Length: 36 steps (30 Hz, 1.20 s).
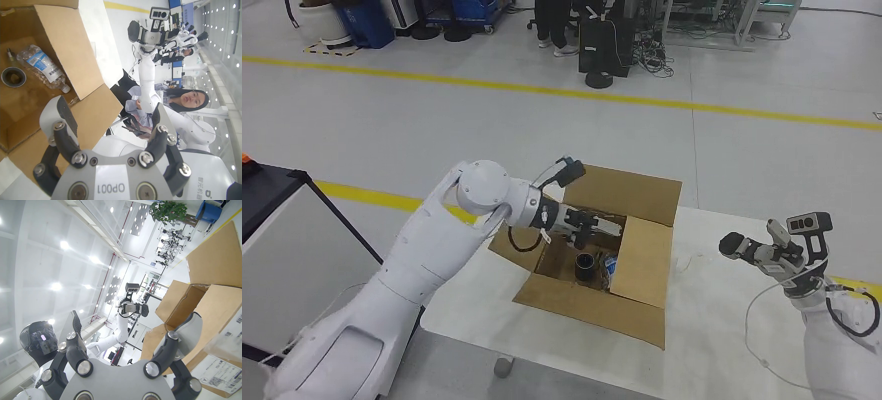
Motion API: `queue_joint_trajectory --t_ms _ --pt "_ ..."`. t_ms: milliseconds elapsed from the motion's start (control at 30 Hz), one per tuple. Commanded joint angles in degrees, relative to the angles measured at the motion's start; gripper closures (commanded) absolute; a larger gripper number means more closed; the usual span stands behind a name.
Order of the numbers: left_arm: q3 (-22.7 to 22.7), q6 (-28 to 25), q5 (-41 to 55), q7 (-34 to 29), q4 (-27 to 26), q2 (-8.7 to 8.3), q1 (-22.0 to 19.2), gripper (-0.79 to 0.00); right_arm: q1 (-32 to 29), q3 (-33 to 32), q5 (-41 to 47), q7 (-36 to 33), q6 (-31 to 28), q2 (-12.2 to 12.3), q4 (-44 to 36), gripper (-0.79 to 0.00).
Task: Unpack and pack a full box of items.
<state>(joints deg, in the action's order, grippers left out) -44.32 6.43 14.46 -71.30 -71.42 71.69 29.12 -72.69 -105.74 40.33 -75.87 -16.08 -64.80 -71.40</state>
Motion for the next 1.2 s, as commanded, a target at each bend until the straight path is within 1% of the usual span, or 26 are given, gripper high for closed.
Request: queue_joint_trajectory --t_ms 0,133,333,500,567,600,1067,1100,1133,1167 --pt "3.9 -1.8 1.5 0.4 5.2 1.97 -2.8 -0.785 0.0 0.0 0.0 0.0 0.0 0.0 0.0 -0.785" --pt "9.5 -4.1 3.9 2.6 13.9 5.97 -6.8 -0.785 0.0 0.0 0.0 0.0 0.0 0.0 0.0 -0.785" --pt "14.4 -6.5 7.9 5.5 24.8 11.55 -10.3 -0.785 0.0 0.0 0.0 0.0 0.0 0.0 0.0 -0.785" --pt "17.1 -6.8 7.5 9.1 32.4 15.28 -12.1 -0.785 0.0 0.0 0.0 0.0 0.0 0.0 0.0 -0.785" --pt "18.0 -6.7 6.5 7.7 34.2 16.33 -13.0 -0.785 0.0 0.0 0.0 0.0 0.0 0.0 0.0 -0.785" --pt "18.3 -7.0 5.8 7.4 34.5 16.57 -13.6 -0.785 0.0 0.0 0.0 0.0 0.0 0.0 0.0 -0.785" --pt "18.3 -7.0 5.8 7.4 34.5 16.57 -13.6 -0.785 0.0 0.0 0.0 0.0 0.0 0.0 0.0 -0.785" --pt "17.9 -7.4 6.7 7.3 34.2 16.58 -13.2 -0.785 0.0 0.0 0.0 0.0 0.0 0.0 0.0 -0.785" --pt "16.9 -8.7 9.4 6.0 33.9 16.48 -11.9 -0.785 0.0 0.0 0.0 0.0 0.0 0.0 0.0 -0.785" --pt "16.4 -9.4 9.9 4.9 34.2 16.30 -11.6 -0.785 0.0 0.0 0.0 0.0 0.0 0.0 0.0 -0.785"
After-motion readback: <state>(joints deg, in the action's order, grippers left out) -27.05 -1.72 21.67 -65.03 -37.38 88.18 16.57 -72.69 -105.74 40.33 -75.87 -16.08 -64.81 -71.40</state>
